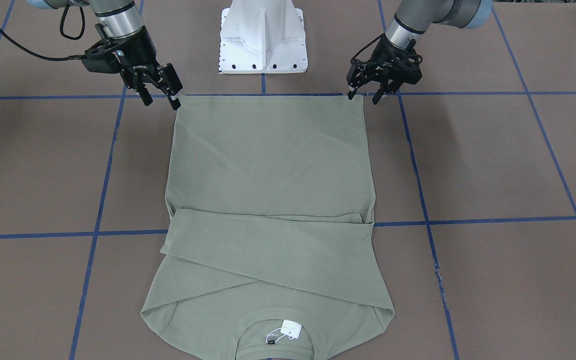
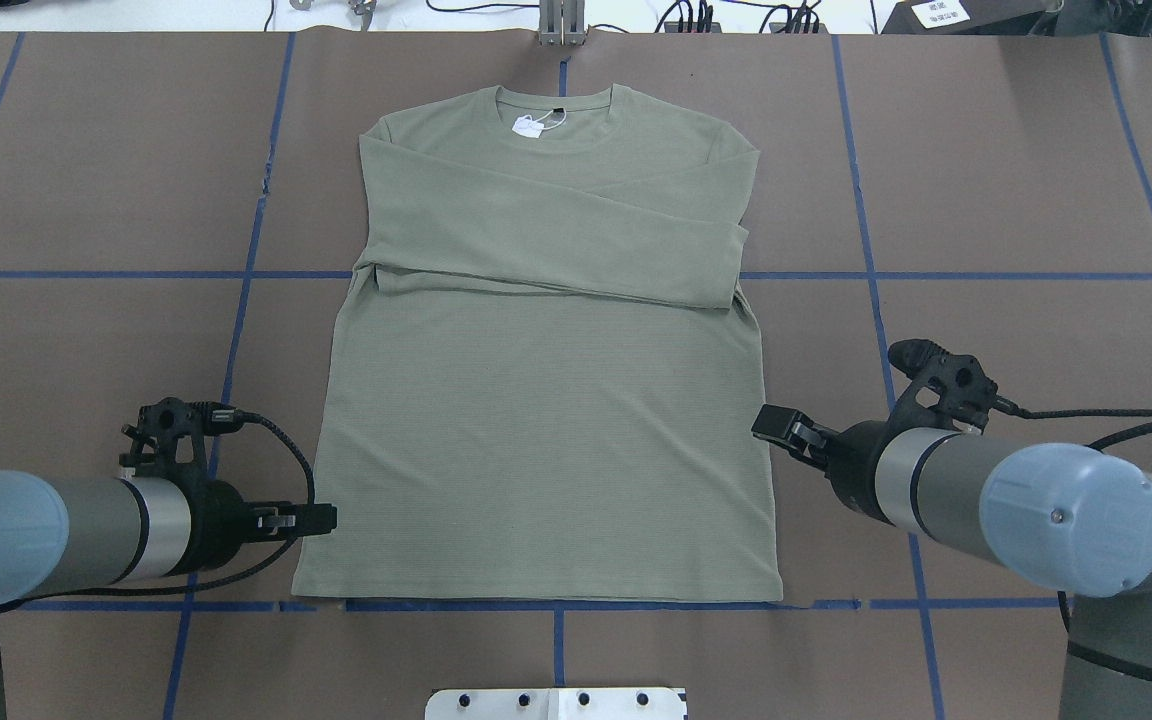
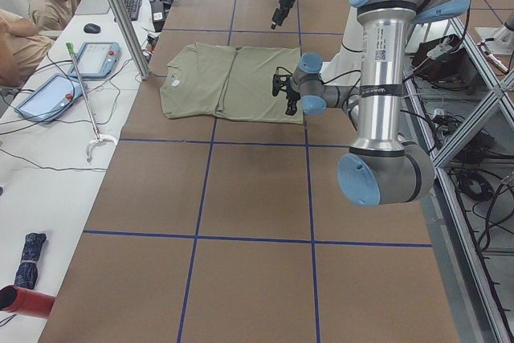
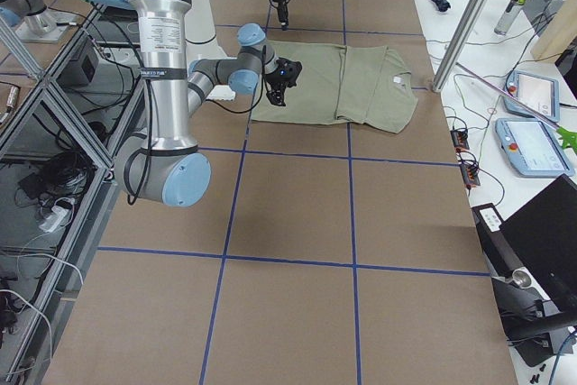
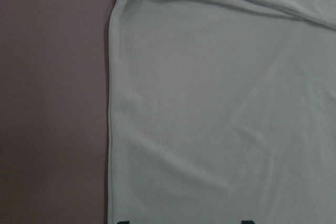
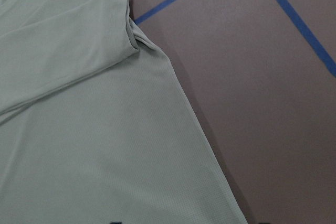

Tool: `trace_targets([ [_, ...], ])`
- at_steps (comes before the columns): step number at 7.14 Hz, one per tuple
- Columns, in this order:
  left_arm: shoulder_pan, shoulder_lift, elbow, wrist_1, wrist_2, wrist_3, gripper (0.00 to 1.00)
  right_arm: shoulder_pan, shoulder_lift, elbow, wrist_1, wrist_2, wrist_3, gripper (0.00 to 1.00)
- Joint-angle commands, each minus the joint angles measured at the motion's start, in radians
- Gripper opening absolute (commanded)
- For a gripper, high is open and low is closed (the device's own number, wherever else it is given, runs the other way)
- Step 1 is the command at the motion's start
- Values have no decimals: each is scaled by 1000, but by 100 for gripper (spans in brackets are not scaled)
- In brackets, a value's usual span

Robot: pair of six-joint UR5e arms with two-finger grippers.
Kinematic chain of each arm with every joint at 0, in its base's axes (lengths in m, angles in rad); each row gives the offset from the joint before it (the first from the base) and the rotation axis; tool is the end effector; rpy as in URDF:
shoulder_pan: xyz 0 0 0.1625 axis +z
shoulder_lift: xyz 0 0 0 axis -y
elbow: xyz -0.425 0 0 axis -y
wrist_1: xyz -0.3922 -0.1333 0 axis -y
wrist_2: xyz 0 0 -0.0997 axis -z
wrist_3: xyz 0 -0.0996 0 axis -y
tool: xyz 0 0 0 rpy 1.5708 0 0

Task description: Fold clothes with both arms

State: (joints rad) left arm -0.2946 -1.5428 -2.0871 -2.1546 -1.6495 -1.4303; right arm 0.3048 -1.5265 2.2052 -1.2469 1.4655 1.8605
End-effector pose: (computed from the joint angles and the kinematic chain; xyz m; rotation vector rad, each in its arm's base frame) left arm 0.4127 -0.2563 0.3633 0.1620 1.0620 -0.0968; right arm -0.3968 -0.2756 0.3101 0.1056 -1.0174 0.5955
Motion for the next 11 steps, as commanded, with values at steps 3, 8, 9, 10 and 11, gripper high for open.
trace_targets([
  [3, 117, 27, 24, -5, 85, -168, 60, -173, -37, 2, -2, -163, 124, 88],
  [8, 143, 9, 62, -7, 128, -209, 59, -176, -37, 2, -2, -179, 132, 90],
  [9, 147, 7, 64, -7, 126, -210, 59, -177, -38, 2, -2, -182, 134, 90],
  [10, 147, 1, 64, -7, 128, -210, 59, -177, -38, 2, -2, -185, 134, 90],
  [11, 149, -2, 67, -7, 128, -211, 52, -177, -38, 2, -2, -185, 137, 90],
])
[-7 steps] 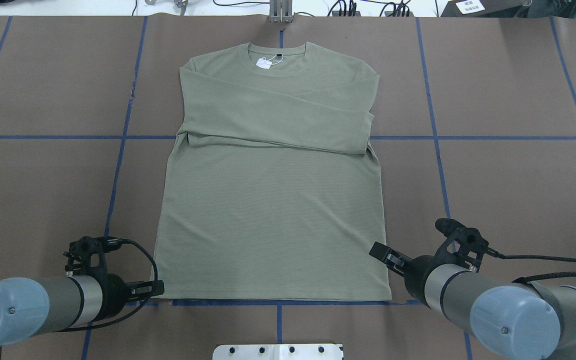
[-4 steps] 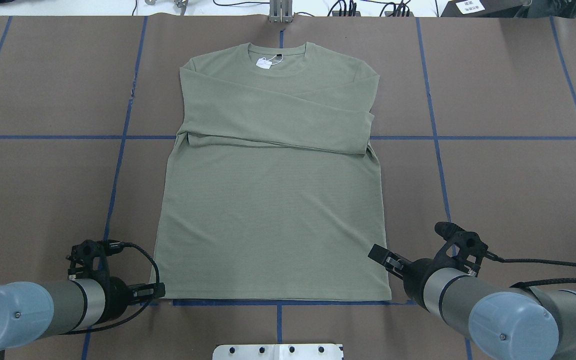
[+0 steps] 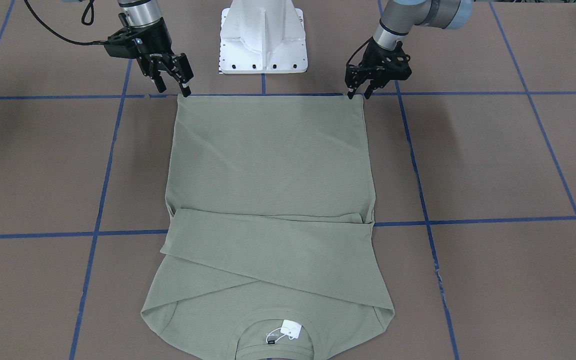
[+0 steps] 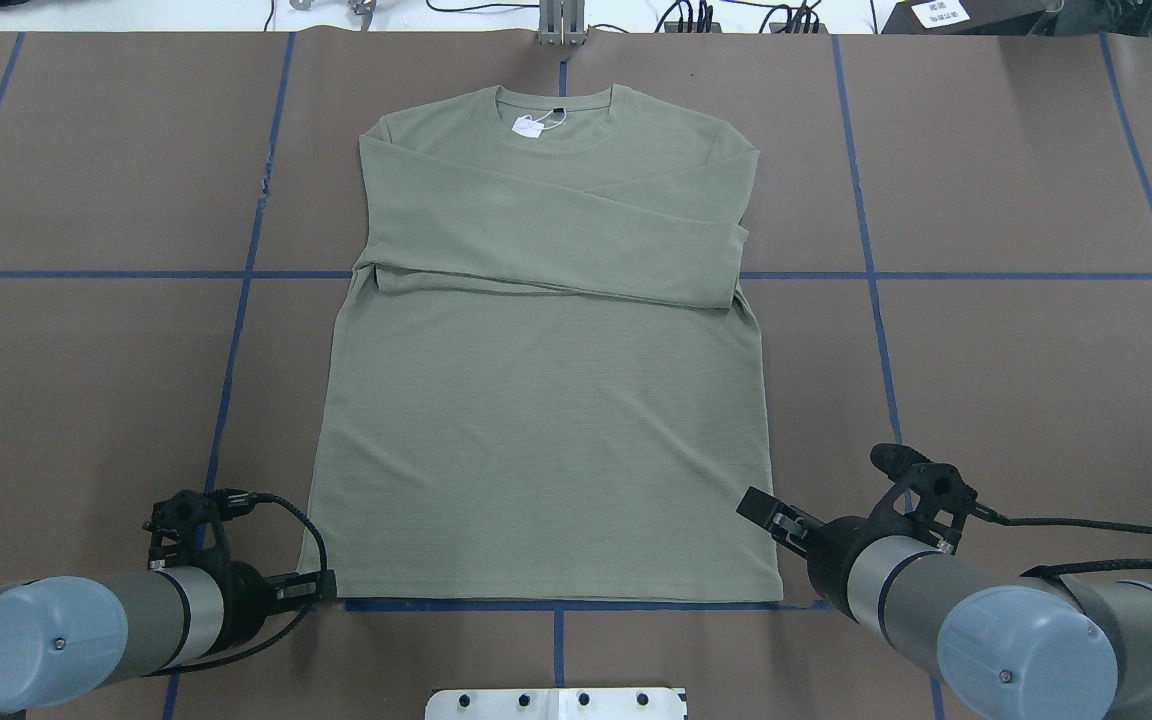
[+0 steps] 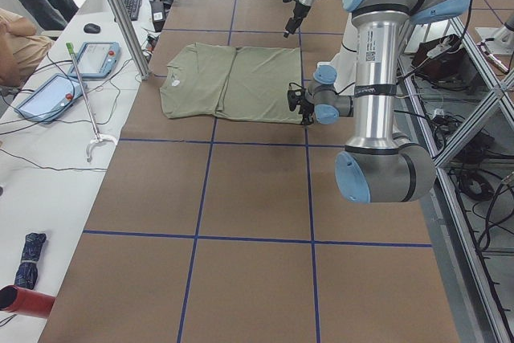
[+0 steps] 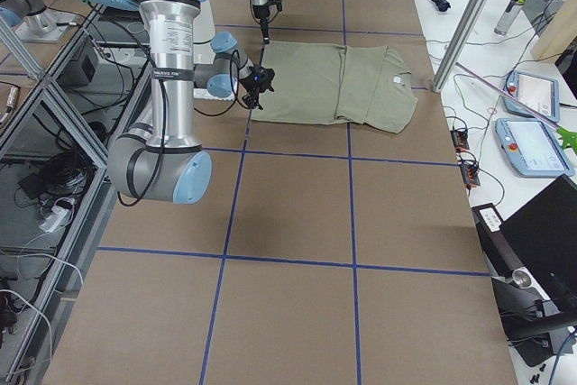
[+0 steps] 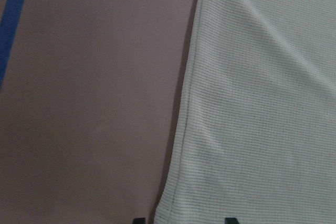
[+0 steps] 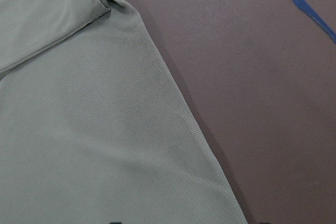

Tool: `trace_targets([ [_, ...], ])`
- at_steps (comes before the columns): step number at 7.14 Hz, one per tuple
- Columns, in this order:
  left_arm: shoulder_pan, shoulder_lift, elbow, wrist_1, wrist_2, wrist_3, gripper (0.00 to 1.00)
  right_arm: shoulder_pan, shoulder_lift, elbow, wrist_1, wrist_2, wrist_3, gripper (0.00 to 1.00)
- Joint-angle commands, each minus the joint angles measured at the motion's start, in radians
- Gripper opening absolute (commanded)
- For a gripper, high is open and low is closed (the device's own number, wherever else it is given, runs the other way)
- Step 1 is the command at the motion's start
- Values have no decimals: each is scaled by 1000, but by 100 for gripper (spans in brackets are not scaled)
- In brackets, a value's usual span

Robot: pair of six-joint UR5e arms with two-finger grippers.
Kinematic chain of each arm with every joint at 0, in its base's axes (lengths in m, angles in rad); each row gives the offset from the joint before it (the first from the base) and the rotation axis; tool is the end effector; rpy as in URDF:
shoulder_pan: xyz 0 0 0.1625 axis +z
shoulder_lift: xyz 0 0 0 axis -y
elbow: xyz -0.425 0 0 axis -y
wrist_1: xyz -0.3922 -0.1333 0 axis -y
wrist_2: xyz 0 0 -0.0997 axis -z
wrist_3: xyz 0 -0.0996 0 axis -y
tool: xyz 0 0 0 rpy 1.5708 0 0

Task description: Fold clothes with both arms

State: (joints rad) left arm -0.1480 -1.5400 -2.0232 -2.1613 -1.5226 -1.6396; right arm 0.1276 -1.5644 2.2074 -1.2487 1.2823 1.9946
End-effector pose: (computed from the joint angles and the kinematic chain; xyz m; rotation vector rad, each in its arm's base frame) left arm 0.4563 -0.2077 0.3950 0.0842 1.0117 -0.2223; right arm -0.4276 -0.2178 0.3247 0.1236 -1.0052 0.6436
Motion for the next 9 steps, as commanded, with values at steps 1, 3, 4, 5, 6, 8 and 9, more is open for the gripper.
trace_targets([
  [1, 2, -6, 1, 0, 2, -2, 46, -2, 0, 0, 0, -1, 6, 90],
  [3, 1, -8, 1, 0, 4, -2, 43, -3, 0, 0, 0, -3, 6, 90],
  [4, 2, -9, 1, 0, 4, -2, 31, -5, 0, 0, -2, -3, 9, 90],
  [5, 2, -8, 1, 1, 4, -2, 8, -26, -2, 0, -20, -11, 47, 90],
  [6, 2, -6, -3, 2, 16, 0, 0, -61, 1, 0, -75, -50, 93, 87],
  [8, 7, -6, -23, 3, 38, 3, 0, -100, 9, 9, -126, -66, 147, 75],
  [9, 5, -6, -50, 5, 38, 4, 0, -124, 10, 9, -152, -69, 177, 74],
])
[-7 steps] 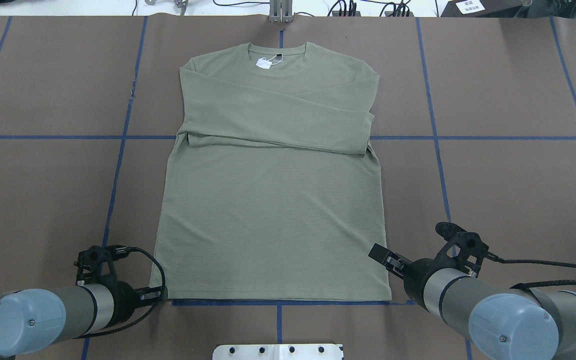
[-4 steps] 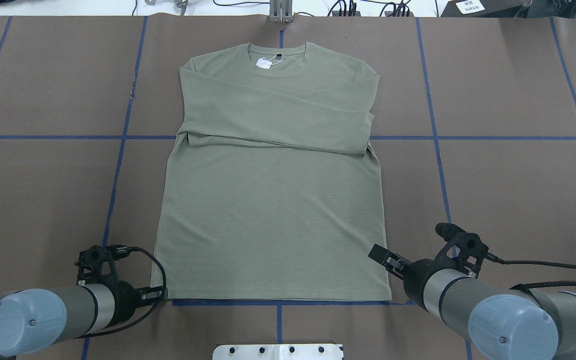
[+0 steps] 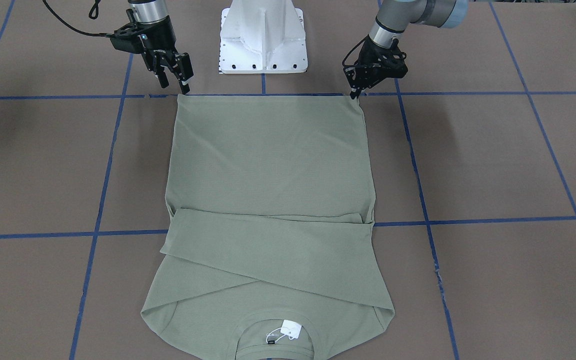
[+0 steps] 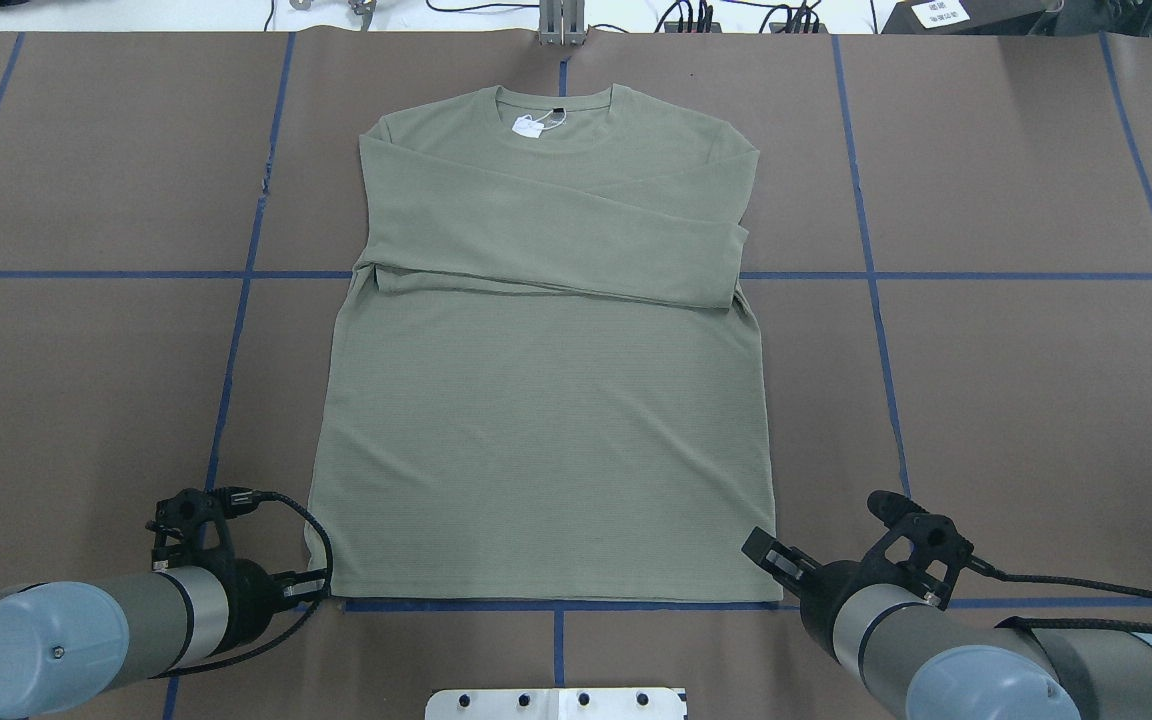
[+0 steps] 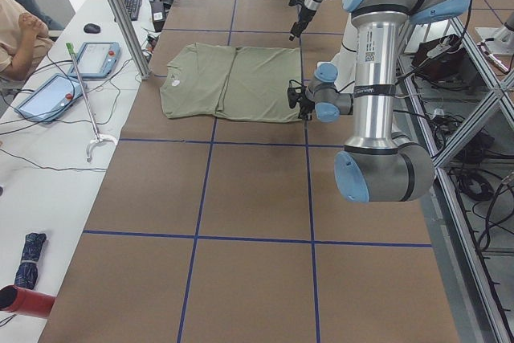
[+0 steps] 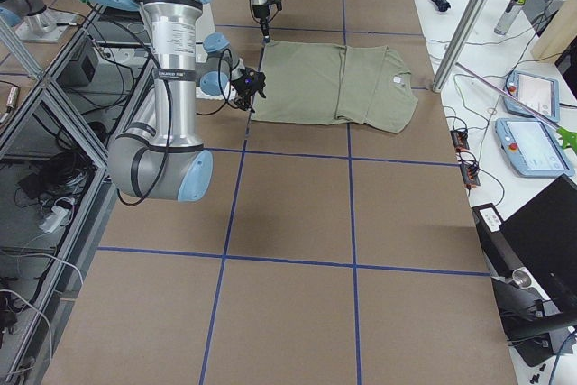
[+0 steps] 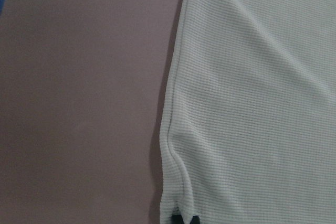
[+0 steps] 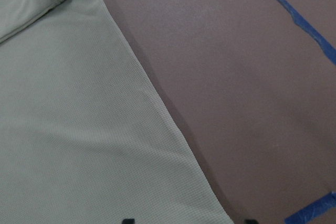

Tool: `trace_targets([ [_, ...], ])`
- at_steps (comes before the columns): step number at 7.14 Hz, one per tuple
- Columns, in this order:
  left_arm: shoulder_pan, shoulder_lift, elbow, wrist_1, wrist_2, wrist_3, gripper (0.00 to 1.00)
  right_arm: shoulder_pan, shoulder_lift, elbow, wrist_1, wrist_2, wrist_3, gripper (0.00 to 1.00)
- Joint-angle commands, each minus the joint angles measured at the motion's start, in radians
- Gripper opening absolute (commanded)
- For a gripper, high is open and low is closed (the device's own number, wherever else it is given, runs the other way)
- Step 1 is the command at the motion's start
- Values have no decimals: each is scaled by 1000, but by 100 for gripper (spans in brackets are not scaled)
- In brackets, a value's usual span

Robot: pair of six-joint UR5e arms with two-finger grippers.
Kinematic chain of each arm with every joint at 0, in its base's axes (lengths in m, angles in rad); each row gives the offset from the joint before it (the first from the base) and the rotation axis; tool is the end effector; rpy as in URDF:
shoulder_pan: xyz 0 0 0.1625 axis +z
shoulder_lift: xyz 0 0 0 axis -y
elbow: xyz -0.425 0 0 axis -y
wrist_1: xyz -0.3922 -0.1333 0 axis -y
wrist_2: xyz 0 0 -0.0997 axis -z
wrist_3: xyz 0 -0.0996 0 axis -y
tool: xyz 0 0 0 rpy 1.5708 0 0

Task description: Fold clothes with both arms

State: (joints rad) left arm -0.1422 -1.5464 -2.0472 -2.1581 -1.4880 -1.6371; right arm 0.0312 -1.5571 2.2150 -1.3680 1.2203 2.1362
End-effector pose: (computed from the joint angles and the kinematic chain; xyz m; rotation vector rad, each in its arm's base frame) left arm 0.4537 -0.2079 0.3804 0.1148 1.0376 -0.2323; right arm -0.4466 -0.1815 0.3330 0.0941 -0.9280 0.7045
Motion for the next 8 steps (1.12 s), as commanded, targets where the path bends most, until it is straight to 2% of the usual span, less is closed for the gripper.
trace_targets([
  [1, -2, 0, -45, 1, 0, 2, 0, -58, 3, -3, -36, -28, 100, 74],
  [4, -2, 0, -48, -2, -9, 2, 0, -122, 11, -59, -34, -99, 129, 74],
  [8, 0, 2, -50, -3, -11, -1, 0, -90, 40, -67, -71, -96, 33, 69],
])
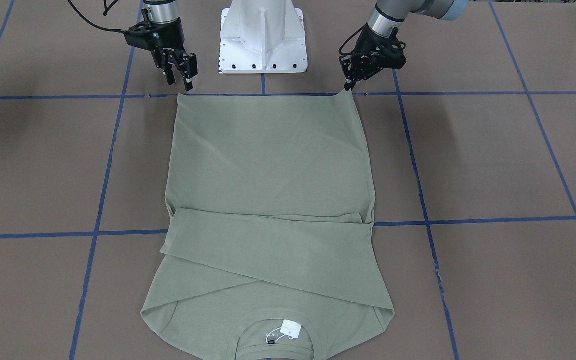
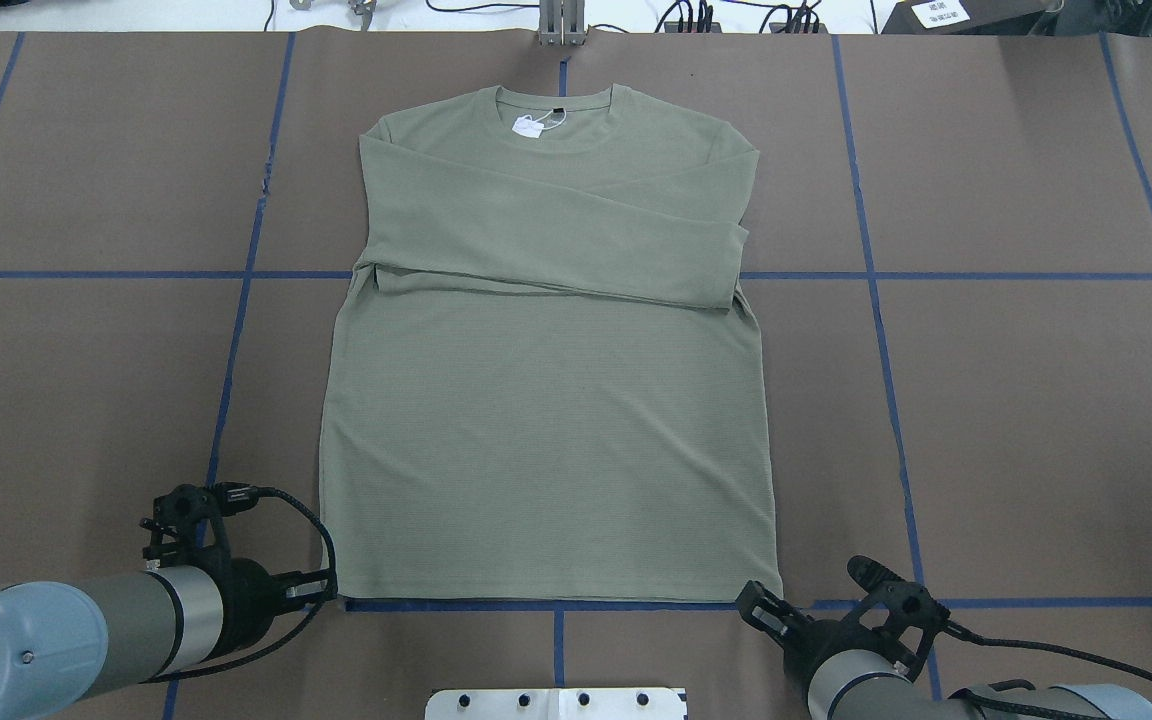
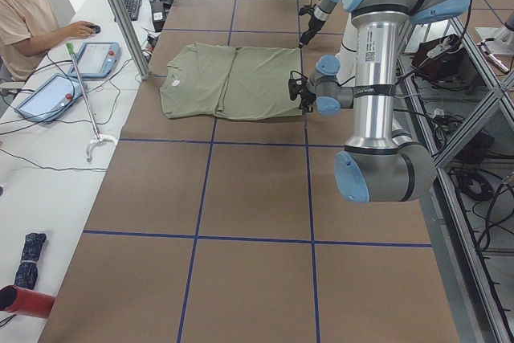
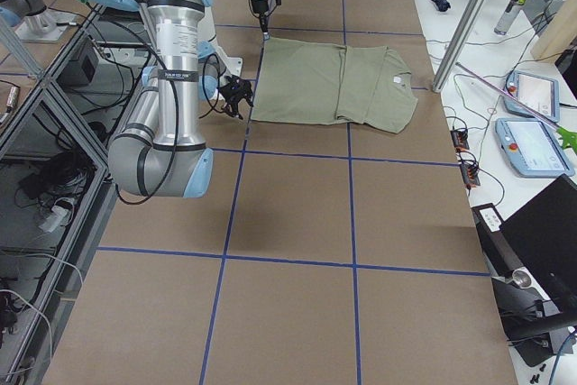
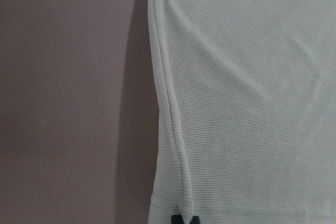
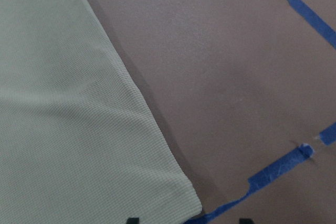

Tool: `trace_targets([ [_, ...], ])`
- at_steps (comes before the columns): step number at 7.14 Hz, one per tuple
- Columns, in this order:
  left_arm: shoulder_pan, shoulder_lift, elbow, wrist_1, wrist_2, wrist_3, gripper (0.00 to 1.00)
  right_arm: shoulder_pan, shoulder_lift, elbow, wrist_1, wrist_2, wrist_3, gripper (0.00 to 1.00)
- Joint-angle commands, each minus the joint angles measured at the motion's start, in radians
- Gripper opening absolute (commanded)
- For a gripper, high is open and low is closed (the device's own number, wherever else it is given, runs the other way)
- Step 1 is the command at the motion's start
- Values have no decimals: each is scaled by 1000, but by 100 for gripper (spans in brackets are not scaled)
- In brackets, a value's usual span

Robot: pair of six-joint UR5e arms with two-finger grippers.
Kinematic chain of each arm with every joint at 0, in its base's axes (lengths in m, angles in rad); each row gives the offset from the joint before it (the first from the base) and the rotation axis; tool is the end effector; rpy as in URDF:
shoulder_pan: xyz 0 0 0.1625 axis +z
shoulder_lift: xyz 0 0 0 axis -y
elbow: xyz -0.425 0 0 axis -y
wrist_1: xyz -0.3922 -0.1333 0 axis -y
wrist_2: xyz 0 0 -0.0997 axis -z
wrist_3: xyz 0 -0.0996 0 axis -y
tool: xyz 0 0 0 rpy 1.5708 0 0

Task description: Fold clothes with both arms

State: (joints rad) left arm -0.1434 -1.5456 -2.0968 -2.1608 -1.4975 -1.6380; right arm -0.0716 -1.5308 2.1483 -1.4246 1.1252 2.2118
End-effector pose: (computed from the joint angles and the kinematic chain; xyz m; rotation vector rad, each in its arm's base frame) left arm 0.4426 -0.2060 0.3565 0.1076 1.0896 -0.2292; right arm -0.4823 -0.1421 0.3560 0.1380 -0.8695 0.7030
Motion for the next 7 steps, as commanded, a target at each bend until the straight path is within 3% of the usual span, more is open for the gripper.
trace_targets([
  [1, 2, 1, -9, -1, -1, 0, 0, 27, 20, -2, -16, -1, -53, 66],
  [7, 24, 1, -22, -1, 2, 0, 0, 27, 27, -50, -14, -11, -60, 64],
])
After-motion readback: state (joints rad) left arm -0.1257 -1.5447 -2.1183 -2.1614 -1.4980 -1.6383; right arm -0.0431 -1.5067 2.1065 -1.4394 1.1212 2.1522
